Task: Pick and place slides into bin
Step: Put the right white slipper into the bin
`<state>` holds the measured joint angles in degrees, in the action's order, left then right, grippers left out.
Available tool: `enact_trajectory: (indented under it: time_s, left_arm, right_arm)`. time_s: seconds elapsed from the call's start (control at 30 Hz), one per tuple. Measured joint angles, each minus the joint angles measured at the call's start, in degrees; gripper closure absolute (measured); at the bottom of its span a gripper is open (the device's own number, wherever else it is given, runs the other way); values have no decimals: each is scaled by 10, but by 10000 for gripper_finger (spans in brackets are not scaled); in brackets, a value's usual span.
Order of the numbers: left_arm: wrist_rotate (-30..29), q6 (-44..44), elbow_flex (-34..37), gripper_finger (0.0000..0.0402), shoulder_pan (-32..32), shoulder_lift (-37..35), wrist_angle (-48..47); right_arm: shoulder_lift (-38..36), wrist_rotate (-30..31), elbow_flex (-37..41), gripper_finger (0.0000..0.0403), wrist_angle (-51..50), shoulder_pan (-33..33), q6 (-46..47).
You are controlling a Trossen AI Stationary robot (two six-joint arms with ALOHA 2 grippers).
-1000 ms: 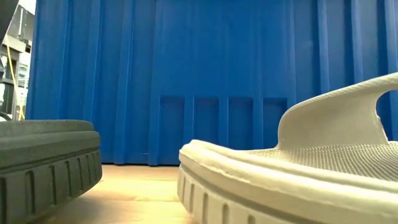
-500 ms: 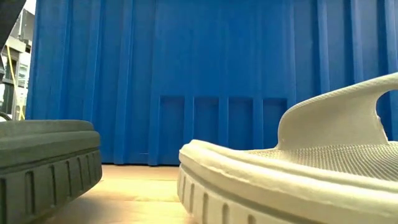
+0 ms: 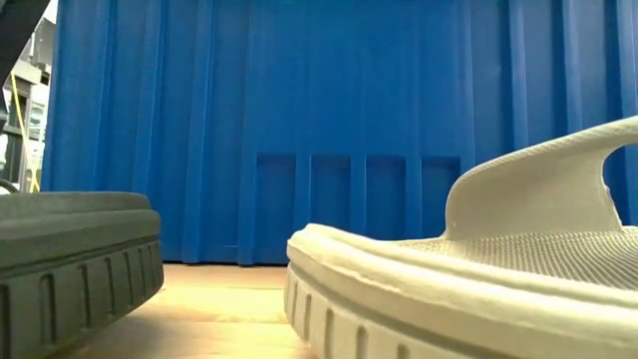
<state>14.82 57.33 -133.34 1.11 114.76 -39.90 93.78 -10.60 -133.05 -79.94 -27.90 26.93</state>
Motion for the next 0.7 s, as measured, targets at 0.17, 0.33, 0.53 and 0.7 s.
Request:
enact_trajectory:
  time_s: [0.17,0.33,0.53,0.7]
  left_arm:
    - [11,0,-1,124,0,4,41]
    - [19,2,-1,124,0,7,67]
    - [22,-1,-2,180,0,14,69]
    - [26,-13,0,289,0,21,68]
  right_arm:
    - [0,1,0,403,2,0,0]
    - [0,3,0,403,6,0,-1]
    - [0,1,0,403,16,-1,1]
    - [0,11,0,403,24,-10,0]
